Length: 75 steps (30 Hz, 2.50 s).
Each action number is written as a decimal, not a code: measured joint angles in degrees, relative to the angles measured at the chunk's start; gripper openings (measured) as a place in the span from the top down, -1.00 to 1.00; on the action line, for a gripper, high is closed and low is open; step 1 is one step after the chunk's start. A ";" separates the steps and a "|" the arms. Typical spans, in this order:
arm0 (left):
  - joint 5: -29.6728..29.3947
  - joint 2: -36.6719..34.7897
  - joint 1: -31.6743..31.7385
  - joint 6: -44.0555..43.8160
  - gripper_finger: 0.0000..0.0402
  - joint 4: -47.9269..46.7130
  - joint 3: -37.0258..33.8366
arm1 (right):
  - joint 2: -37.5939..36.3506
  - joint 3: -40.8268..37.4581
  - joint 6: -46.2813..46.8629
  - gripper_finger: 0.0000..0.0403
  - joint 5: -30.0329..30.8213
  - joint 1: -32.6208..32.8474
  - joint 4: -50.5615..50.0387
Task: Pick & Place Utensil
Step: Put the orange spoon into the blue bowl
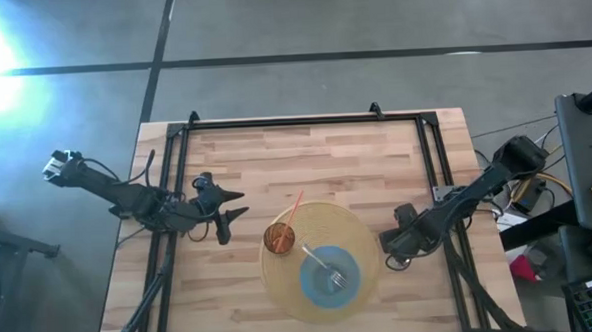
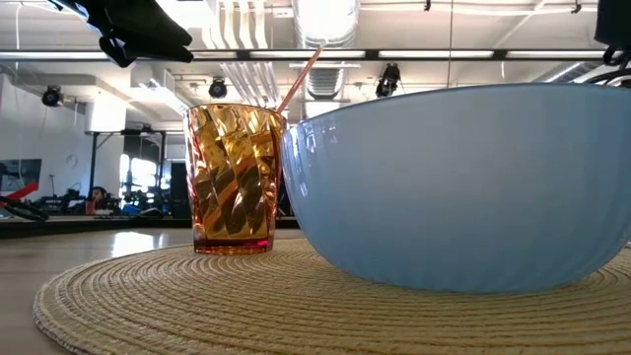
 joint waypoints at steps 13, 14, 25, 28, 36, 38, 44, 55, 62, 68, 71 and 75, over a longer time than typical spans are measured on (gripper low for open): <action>-0.02 0.00 0.00 0.02 0.10 -0.04 0.00 | 3.20 0.22 0.26 0.70 0.28 -0.35 0.69; -0.02 0.00 0.00 0.02 0.10 -0.04 0.00 | 3.25 0.22 0.26 0.72 0.32 -0.32 0.63; 0.00 0.00 -0.04 0.00 0.10 -0.07 0.00 | 3.42 0.17 -1.15 0.93 0.70 -0.26 -1.19; 0.00 0.00 -0.04 -0.07 0.10 -0.06 0.00 | 3.11 0.07 -3.11 0.93 0.82 -0.28 -1.43; 0.01 0.00 -0.02 -1.52 0.10 -0.09 0.00 | 1.47 0.45 -6.90 0.93 2.04 -0.28 -1.79; 0.01 0.00 -0.02 -1.64 0.10 -0.09 0.00 | 1.25 1.18 -8.27 0.93 2.64 -0.28 -1.75; 0.01 0.00 -0.02 -2.35 0.10 -0.01 0.00 | 0.94 3.59 -13.24 0.93 7.09 -0.28 -1.68; 0.02 0.00 0.02 -5.57 0.10 0.13 0.00 | -2.82 4.85 -23.11 0.94 14.60 -0.28 -1.90; 0.02 0.00 0.00 -7.45 0.10 0.15 0.00 | -8.37 4.85 -28.89 0.94 17.40 -0.28 -1.77; 0.02 0.00 0.00 -8.04 0.10 0.15 0.00 | -13.90 4.85 -32.90 0.94 20.05 -0.28 -1.65; 0.02 0.00 0.00 -8.04 0.10 0.14 0.00 | -16.46 4.85 -34.37 0.94 21.56 -0.28 -1.45; 0.02 0.00 0.00 -8.04 0.10 0.15 0.00 | -19.20 5.57 -36.55 0.94 23.77 -0.28 -1.13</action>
